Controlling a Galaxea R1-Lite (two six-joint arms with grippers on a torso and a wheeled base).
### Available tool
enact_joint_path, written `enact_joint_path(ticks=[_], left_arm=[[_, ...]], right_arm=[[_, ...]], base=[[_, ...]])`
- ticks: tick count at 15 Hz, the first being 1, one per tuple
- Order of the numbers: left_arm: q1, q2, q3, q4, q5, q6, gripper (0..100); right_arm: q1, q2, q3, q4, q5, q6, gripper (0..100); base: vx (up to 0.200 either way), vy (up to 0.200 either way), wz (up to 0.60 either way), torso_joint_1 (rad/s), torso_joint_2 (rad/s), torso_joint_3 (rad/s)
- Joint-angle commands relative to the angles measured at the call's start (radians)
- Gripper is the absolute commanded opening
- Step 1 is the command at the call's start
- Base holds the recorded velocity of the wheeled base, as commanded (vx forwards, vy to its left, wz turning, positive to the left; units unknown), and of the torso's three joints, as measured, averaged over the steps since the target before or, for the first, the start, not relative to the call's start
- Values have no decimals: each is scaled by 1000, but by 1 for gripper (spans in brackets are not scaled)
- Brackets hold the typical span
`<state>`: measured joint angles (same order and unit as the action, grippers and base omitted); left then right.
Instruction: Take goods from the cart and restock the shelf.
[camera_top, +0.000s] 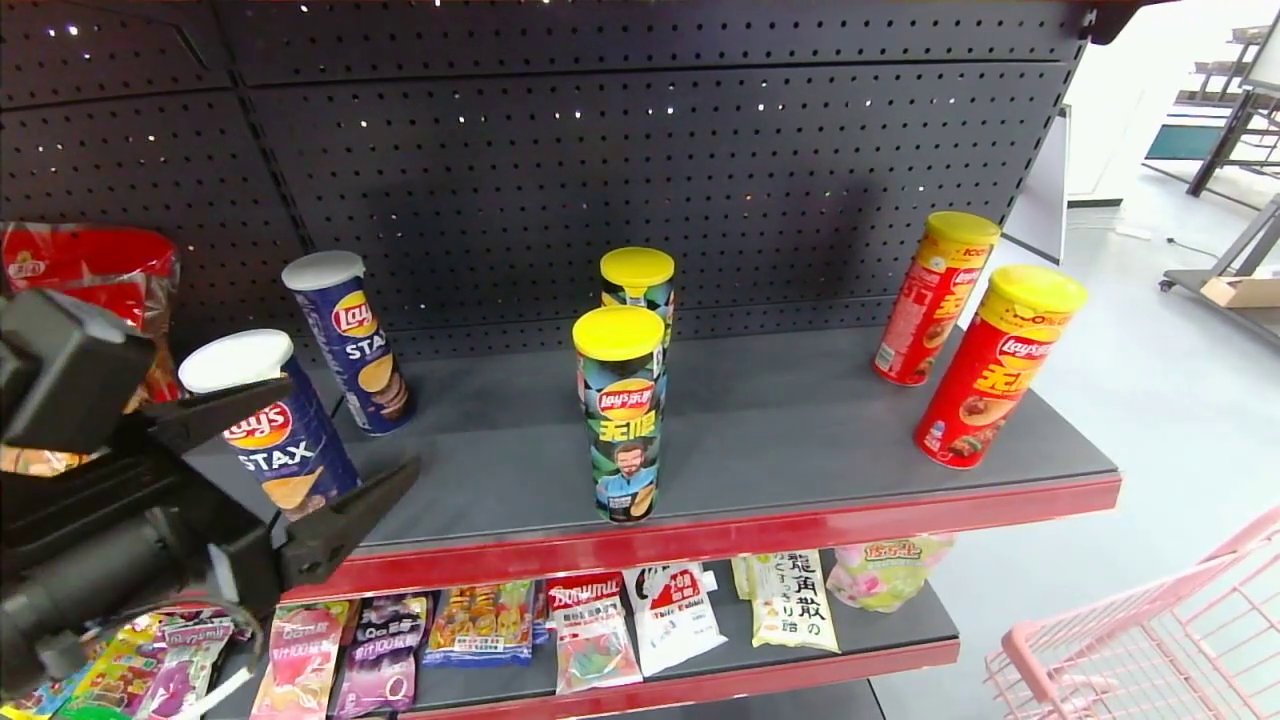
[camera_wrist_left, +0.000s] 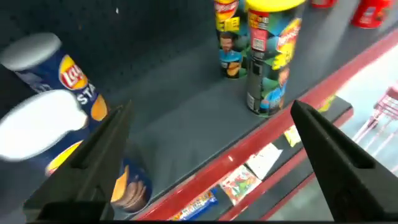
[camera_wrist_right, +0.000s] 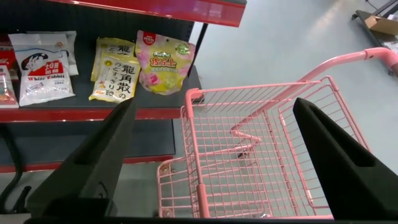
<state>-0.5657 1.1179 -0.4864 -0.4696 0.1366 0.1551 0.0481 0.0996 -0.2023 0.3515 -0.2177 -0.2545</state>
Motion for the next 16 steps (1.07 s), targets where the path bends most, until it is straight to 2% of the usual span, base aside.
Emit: enact_joint_path(ticks=[1, 5, 6, 8, 13, 16], left_arm=[[-42, 115, -28, 20, 18, -12, 100], [-42, 152, -29, 114, 28, -25, 100], [-42, 203, -31, 112, 47, -52, 100], [-52, 272, -55, 97, 67, -78, 100], [-52, 395, -69, 88, 72, -81, 100], [-51, 488, -83, 20, 77, -88, 100]], right_arm=[[1, 2, 0, 0, 0, 0, 100], [1, 17, 0, 0, 1, 1, 100], [1, 26, 0, 0, 11, 1, 100], [1, 32, 0, 0, 24, 1, 100], [1, 48, 0, -2, 26, 1, 100], [1, 52, 0, -17, 26, 6, 100]], base=[[0, 0, 0, 0, 0, 0], [0, 0, 0, 0, 0, 0], [0, 0, 0, 0, 0, 0], [0, 0, 0, 0, 0, 0], [0, 0, 0, 0, 0, 0], [0, 0, 0, 0, 0, 0]])
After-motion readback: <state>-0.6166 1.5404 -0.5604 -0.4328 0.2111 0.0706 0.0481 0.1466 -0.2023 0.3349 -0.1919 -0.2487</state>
